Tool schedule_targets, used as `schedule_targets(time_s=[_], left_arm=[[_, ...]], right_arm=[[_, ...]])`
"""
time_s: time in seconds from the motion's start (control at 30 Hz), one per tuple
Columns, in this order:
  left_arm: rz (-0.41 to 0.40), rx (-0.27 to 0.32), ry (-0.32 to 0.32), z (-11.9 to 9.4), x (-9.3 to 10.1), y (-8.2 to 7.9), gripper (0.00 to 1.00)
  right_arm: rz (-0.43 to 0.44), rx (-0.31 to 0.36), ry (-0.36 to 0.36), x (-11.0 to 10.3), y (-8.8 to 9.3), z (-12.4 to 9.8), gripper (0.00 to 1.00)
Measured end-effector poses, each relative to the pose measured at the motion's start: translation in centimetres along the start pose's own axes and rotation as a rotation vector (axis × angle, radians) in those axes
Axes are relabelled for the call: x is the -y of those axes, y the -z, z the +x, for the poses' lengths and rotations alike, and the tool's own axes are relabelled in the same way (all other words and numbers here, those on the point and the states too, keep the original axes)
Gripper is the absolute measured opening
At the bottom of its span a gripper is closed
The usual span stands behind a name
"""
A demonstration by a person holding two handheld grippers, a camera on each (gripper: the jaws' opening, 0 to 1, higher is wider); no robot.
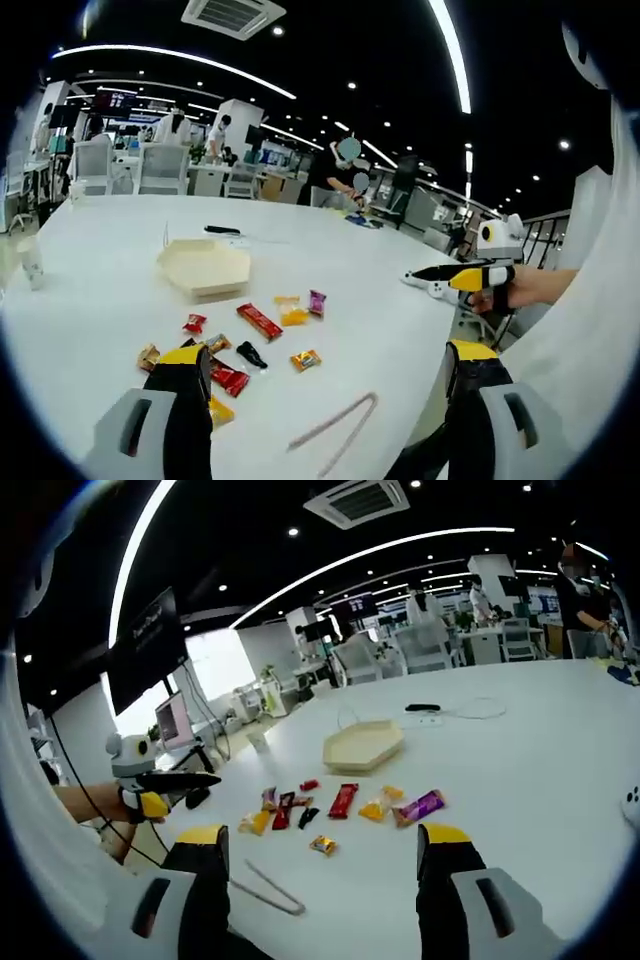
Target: Place the target food into the container with the food tongs after gripping and lifting it, then release it inside without dropping or visibly crushing the food.
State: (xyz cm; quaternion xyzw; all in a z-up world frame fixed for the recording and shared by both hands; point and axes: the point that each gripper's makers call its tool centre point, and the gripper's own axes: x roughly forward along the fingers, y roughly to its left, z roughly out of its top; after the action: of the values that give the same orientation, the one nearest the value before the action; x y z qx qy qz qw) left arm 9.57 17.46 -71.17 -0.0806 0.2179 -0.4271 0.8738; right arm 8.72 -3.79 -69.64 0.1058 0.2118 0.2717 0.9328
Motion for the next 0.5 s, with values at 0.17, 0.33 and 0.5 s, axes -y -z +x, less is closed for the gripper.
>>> schedule_targets(time_s=[0.17, 0.33, 0.5], left_arm=[[0.003, -0.016, -0.013, -0.4, -0.4, 0.5, 0.98], [0.017, -0.029, -0.023, -0.8, -1.0, 0.7, 0.98], [0.057, -0.039, -0.018, -0.7, -1.0, 1.3, 0.98]], right_arm=[[0.003, -0.011, -0.013, -0.4, 0.1, 0.9, 0.78], [-0.018, -0.032, -0.031, -0.9, 0.2, 1.6, 0.78], [-0.012, -0.033, -0.032, -0.9, 0.1, 1.8, 0.78]])
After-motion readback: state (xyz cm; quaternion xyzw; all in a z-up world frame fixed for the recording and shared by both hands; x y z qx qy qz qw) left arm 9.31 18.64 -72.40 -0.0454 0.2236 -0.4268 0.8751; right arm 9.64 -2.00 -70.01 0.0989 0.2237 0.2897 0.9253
